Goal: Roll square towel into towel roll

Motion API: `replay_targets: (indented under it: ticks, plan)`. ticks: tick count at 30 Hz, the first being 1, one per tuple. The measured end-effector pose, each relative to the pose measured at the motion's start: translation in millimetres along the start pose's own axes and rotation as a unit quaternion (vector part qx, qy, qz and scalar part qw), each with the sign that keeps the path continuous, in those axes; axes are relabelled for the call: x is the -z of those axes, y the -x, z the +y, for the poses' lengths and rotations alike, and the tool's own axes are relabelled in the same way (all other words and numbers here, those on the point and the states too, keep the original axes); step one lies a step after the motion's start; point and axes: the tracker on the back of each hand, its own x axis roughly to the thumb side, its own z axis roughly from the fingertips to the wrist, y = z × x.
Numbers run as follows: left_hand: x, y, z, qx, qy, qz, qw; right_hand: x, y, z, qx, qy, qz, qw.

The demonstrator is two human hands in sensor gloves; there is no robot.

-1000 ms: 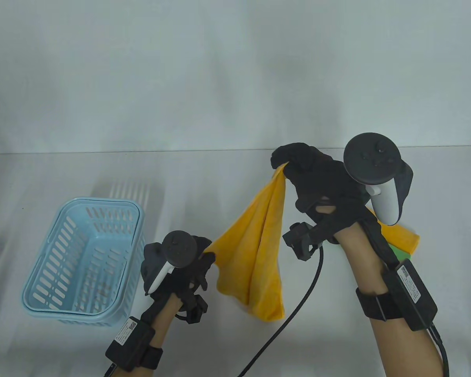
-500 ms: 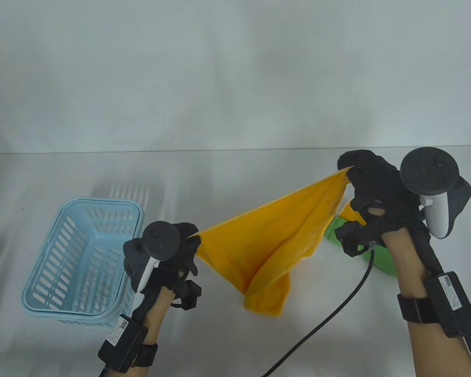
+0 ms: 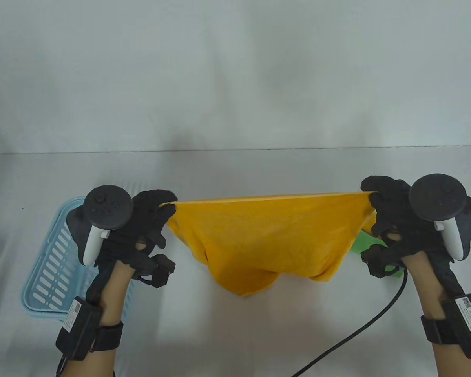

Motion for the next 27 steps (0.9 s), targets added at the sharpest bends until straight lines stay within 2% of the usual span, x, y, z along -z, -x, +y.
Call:
replay_targets:
  ticks: [4,9,15,19,21,24,27]
  plan:
    - [-5.2,-11.0,17.2,0.0,-0.004,-0.017,1.0,-7.6,-2.1,-9.0,0.017,0.008,-0.007,1.0]
    - [-14.2,-25.1,40.8,-0.016,-0.005,-0.05,0.999,-20.3,-6.1,-30.7,0.09,0.018,-0.012,0.996]
    - [-27.5,-47.9,68.6,-0.025,-0.036,-0.082,0.996,-34.1,-16.6,-62.8,0.162,0.041,-0.021,0.986]
    - [-23.4,-58.5,77.7,0.011,-0.061,-0.085,0.994,-31.1,-22.7,-73.8,0.156,0.062,-0.021,0.985]
    - [-12.9,-58.7,74.7,0.026,-0.062,-0.073,0.995,-22.6,-24.4,-69.7,0.142,0.068,-0.011,0.987]
    - [11.0,-50.6,57.9,0.055,-0.057,-0.034,0.996,0.4,-23.1,-45.6,0.095,0.068,0.019,0.993]
    - [39.8,-30.4,27.7,0.108,-0.041,0.016,0.993,30.4,-11.6,2.8,0.019,0.055,0.063,0.996]
